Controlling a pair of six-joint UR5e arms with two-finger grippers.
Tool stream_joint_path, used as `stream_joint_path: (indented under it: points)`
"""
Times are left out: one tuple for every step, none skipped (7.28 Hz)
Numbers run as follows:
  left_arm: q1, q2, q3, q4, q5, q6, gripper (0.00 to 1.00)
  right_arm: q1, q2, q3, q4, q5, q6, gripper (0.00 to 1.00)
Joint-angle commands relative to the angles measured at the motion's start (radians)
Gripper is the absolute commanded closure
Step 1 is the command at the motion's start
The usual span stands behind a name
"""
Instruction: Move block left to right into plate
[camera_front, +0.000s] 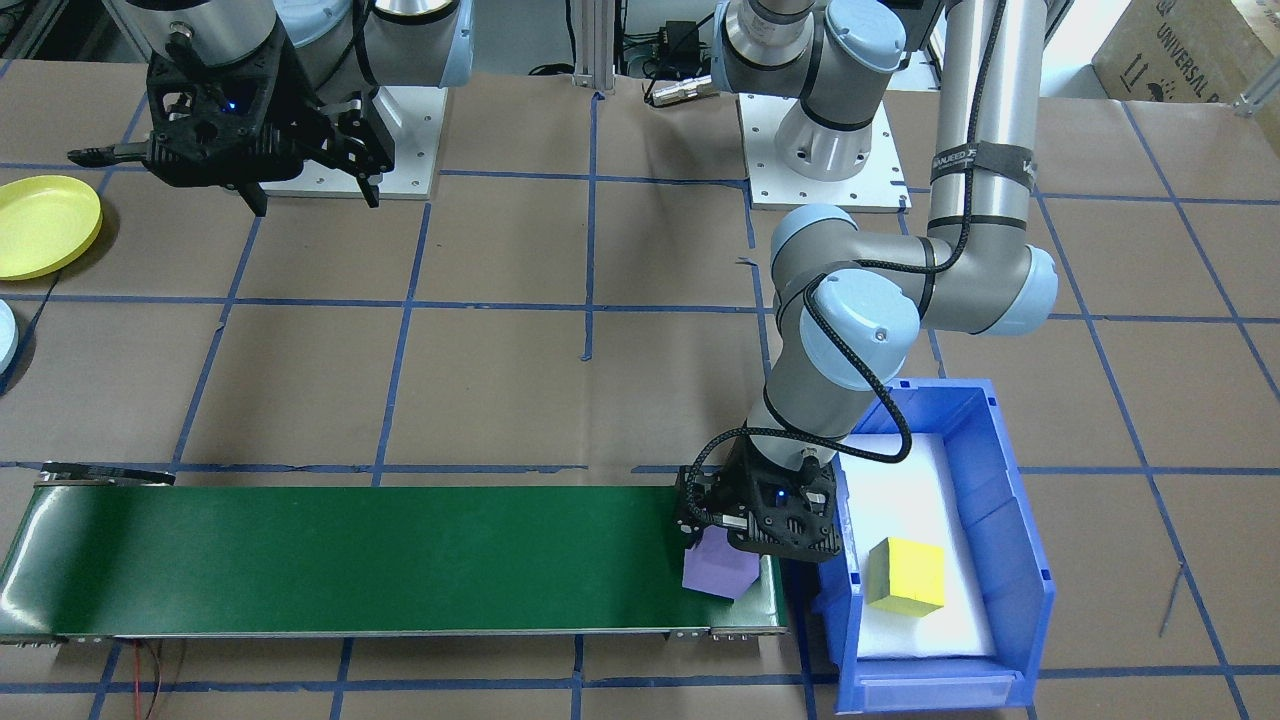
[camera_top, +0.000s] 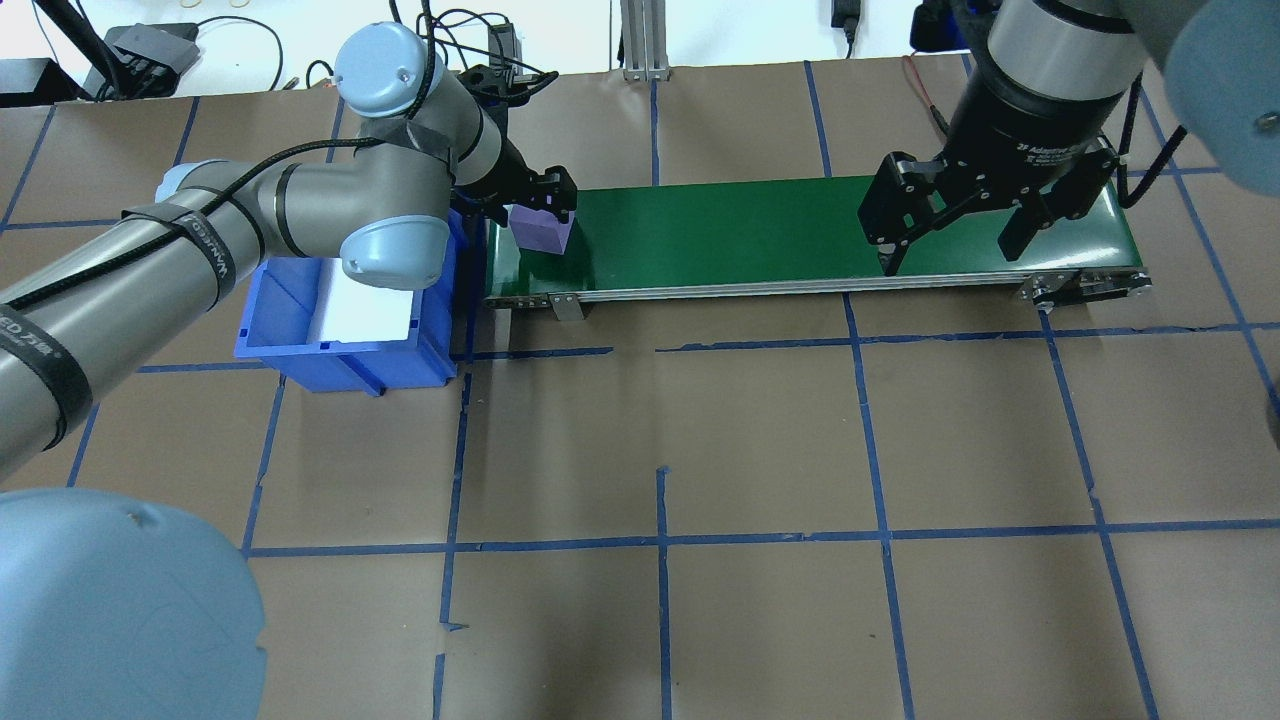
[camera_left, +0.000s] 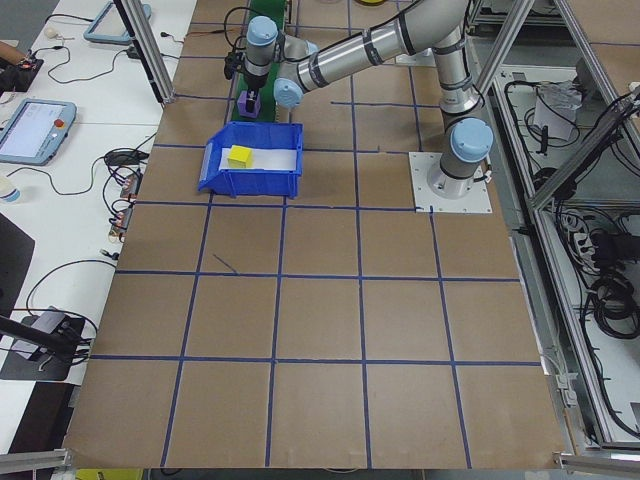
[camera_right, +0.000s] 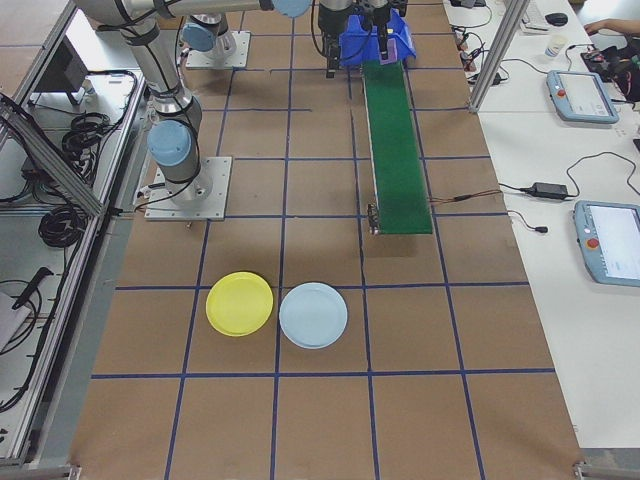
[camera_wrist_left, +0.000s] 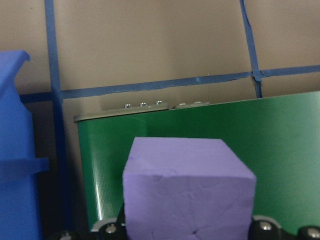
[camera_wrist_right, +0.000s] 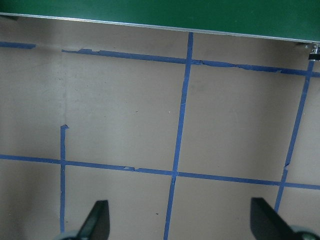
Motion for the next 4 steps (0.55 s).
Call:
stream_joint_path:
  points:
    - [0.002, 0.090, 0.006, -0.153, 0.078, -0.008, 0.00, -0.003, 0.000, -0.001, 0.000, 0.000, 0.000, 0.00]
    - [0.012, 0.170, 0.032, -0.274, 0.128, 0.080, 0.00, -0.004, 0.001, -0.001, -0.002, 0.000, 0.000, 0.00]
    - [0.060, 0.210, 0.049, -0.338, 0.178, 0.151, 0.00, -0.020, 0.001, -0.006, -0.002, 0.000, 0.000, 0.00]
    - [0.128, 0.207, 0.049, -0.341, 0.191, 0.197, 0.00, -0.050, 0.001, -0.007, 0.000, -0.002, -0.009, 0.00]
